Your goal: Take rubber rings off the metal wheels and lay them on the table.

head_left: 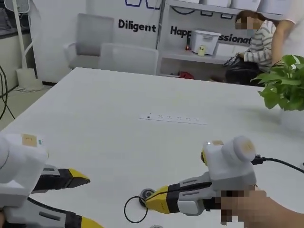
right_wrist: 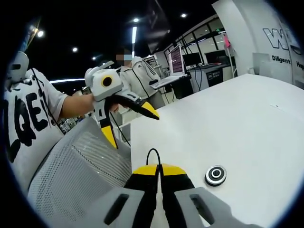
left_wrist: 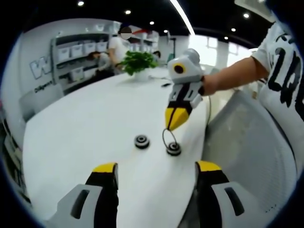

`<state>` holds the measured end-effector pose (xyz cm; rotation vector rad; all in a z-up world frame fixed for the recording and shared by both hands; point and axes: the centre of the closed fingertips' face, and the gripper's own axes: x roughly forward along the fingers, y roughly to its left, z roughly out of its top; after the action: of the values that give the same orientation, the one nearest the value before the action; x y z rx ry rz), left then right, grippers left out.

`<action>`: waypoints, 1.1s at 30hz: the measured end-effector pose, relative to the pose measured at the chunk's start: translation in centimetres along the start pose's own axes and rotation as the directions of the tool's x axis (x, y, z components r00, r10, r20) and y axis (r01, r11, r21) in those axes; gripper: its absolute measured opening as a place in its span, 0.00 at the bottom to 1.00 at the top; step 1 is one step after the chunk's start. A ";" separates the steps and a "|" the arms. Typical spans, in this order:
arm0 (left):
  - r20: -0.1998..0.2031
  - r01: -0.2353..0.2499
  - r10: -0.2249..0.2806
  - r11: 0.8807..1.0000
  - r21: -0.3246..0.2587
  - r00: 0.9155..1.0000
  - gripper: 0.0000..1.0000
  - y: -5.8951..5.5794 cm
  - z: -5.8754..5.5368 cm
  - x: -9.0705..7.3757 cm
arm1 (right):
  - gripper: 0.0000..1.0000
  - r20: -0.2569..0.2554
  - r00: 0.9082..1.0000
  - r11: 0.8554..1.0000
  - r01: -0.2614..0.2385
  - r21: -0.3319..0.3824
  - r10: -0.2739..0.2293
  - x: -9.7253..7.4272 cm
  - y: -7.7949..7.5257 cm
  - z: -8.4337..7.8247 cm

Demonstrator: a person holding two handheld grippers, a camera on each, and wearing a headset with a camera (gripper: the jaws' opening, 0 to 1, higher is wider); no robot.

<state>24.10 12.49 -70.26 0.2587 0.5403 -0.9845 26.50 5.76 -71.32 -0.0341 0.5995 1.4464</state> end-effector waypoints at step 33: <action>-0.011 -0.075 0.075 0.997 -0.037 0.997 0.74 2.3 -2.0 -2.3 | 0.00 -0.004 0.999 0.996 0.053 0.072 -0.053 4.2 -1.7 -0.6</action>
<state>24.42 16.30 -70.75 0.2487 0.5534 -0.9002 27.94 9.09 -74.04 0.0051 0.6468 1.3724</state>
